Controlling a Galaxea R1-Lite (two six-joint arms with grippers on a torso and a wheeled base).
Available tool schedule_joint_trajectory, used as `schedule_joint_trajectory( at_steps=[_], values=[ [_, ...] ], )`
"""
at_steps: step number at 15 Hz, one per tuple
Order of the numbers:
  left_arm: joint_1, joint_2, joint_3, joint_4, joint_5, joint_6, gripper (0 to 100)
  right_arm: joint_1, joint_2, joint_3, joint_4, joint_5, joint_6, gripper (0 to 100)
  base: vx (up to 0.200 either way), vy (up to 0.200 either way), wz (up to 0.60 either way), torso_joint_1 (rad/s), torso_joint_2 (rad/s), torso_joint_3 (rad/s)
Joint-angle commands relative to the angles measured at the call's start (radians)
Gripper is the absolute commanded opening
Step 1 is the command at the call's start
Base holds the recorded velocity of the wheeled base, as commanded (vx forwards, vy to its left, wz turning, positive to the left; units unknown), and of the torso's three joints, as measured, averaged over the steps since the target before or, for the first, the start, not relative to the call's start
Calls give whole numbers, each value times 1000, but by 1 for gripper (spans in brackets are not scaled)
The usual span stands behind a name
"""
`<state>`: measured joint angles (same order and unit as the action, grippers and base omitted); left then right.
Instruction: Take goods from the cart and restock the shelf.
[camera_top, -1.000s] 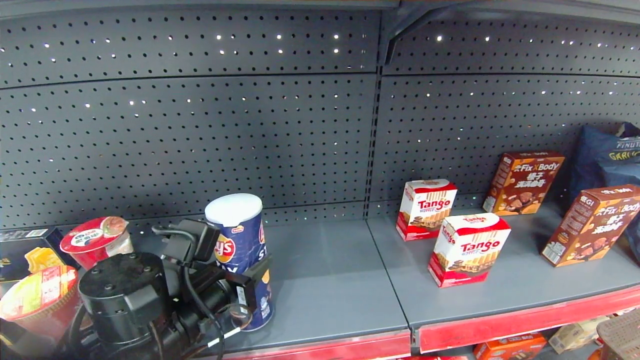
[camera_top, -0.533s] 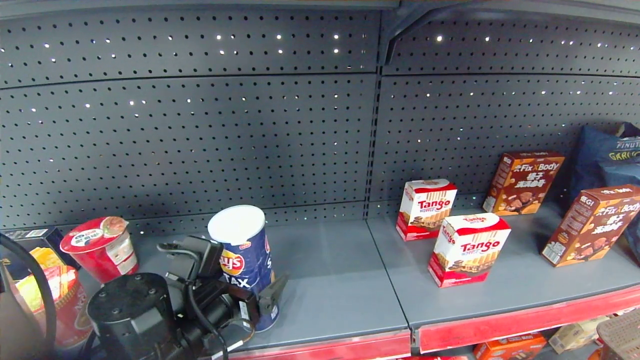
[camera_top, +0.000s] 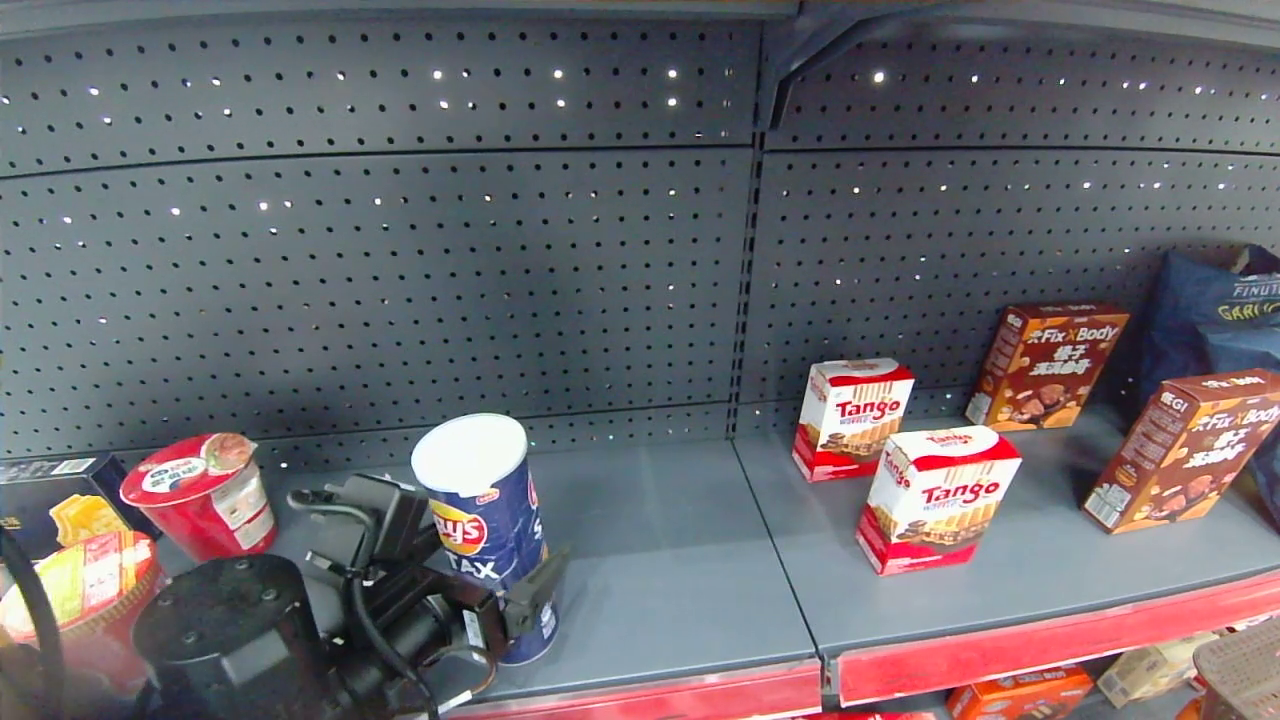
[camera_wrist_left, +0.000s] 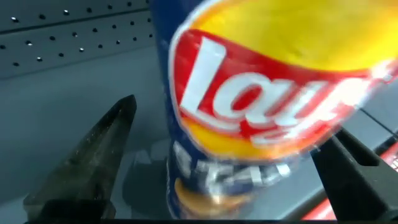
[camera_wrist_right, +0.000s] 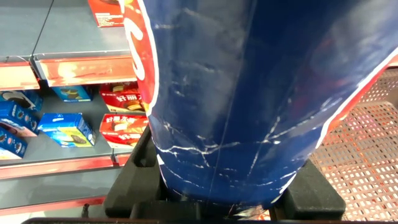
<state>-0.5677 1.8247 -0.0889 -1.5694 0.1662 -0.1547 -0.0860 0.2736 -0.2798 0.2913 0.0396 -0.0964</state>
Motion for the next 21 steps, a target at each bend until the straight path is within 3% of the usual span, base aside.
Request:
schedule_joint_trajectory(
  at_steps=[1, 4, 9, 11, 14, 21],
  values=[
    [2, -59, 28, -1, -4, 0, 100, 0, -2, 1, 0, 0, 0, 0, 0, 0, 0, 0, 0, 0],
    [2, -105, 83, -1, -4, 0, 100, 0, -2, 1, 0, 0, 0, 0, 0, 0, 0, 0, 0, 0],
    [-3, -140, 87, -1, -7, -2, 100, 0, -5, 1, 2, 0, 0, 0, 0, 0, 0, 0, 0, 0],
    [-35, -148, 87, 5, -10, -2, 100, 0, -5, -1, 2, 0, 0, 0, 0, 0, 0, 0, 0, 0],
    [-24, -176, 86, 25, -96, -2, 100, -1, -5, -1, 2, 0, 0, 0, 0, 0, 0, 0, 0, 0],
    [-37, -344, 74, 250, -149, -2, 100, -20, -7, 2, 3, 2, 0, 0, 0, 0, 0, 0, 0, 0]
  ],
)
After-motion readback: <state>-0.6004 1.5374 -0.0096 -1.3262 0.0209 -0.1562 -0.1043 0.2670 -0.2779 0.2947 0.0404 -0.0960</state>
